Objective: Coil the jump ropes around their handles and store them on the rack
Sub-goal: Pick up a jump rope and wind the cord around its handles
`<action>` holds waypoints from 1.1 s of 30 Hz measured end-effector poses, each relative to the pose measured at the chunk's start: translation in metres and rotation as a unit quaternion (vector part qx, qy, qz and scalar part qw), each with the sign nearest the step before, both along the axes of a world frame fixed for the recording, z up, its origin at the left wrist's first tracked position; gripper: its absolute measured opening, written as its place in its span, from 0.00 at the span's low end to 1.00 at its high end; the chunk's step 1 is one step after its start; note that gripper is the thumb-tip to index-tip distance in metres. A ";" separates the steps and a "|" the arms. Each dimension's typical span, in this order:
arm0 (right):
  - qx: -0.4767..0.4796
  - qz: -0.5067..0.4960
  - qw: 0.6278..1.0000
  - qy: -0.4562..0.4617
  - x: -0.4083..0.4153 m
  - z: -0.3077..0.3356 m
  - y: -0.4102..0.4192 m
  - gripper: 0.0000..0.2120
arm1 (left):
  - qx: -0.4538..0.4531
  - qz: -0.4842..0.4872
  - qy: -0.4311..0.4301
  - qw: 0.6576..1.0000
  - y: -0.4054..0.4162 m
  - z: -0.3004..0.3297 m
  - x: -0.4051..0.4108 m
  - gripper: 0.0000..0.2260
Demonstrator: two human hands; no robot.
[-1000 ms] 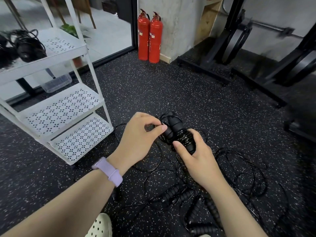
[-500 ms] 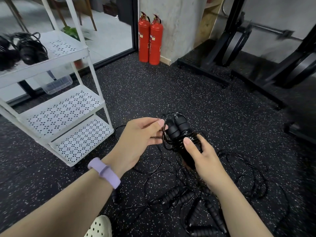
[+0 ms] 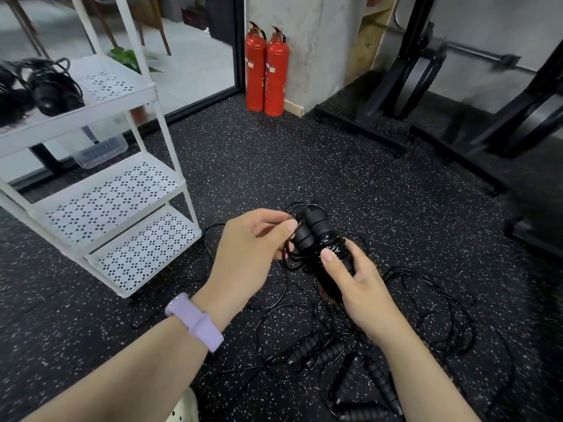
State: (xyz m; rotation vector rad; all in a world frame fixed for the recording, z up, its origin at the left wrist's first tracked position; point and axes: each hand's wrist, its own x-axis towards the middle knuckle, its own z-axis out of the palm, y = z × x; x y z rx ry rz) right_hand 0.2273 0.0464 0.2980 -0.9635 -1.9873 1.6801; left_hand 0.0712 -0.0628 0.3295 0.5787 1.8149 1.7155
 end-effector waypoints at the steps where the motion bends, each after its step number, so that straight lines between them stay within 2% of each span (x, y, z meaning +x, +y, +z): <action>1: -0.013 -0.007 1.000 0.004 0.000 -0.001 0.000 0.24 | 0.009 0.008 -0.038 0.999 0.000 0.001 -0.001 0.04; 4: -0.086 -0.031 0.996 0.012 -0.001 -0.002 0.001 0.32 | 0.025 0.010 -0.142 0.990 0.000 0.002 -0.003 0.08; 8: -0.146 -0.032 0.986 0.066 -0.001 0.001 0.000 0.23 | 0.040 -0.006 -0.249 0.968 0.001 0.004 -0.003 0.11; 10: -0.160 -0.038 0.983 0.078 -0.002 0.000 0.001 0.23 | 0.045 -0.035 -0.294 0.954 0.000 0.006 -0.004 0.14; 16: -0.128 -0.024 0.989 0.064 0.001 -0.003 0.004 0.20 | 0.002 -0.085 -0.256 0.963 -0.001 0.011 -0.004 0.16; 20: -0.071 -0.033 0.997 0.021 0.000 -0.007 0.005 0.27 | -0.047 -0.104 -0.227 0.967 -0.002 0.009 -0.006 0.18; 22: -0.030 -0.023 0.999 0.007 -0.001 -0.009 0.004 0.22 | -0.055 -0.092 -0.223 0.969 -0.002 0.005 -0.005 0.17; 24: -0.006 -0.014 1.000 -0.005 -0.001 -0.006 0.003 0.18 | -0.052 -0.070 -0.233 0.968 -0.003 0.003 -0.007 0.13; 30: 0.036 -0.006 0.999 -0.030 0.001 0.000 0.001 0.26 | -0.079 -0.080 -0.268 0.957 -0.009 0.000 -0.017 0.09; 33: 0.039 0.010 0.999 -0.020 0.002 0.002 -0.001 0.21 | -0.076 -0.080 -0.301 0.947 -0.008 -0.001 -0.016 0.10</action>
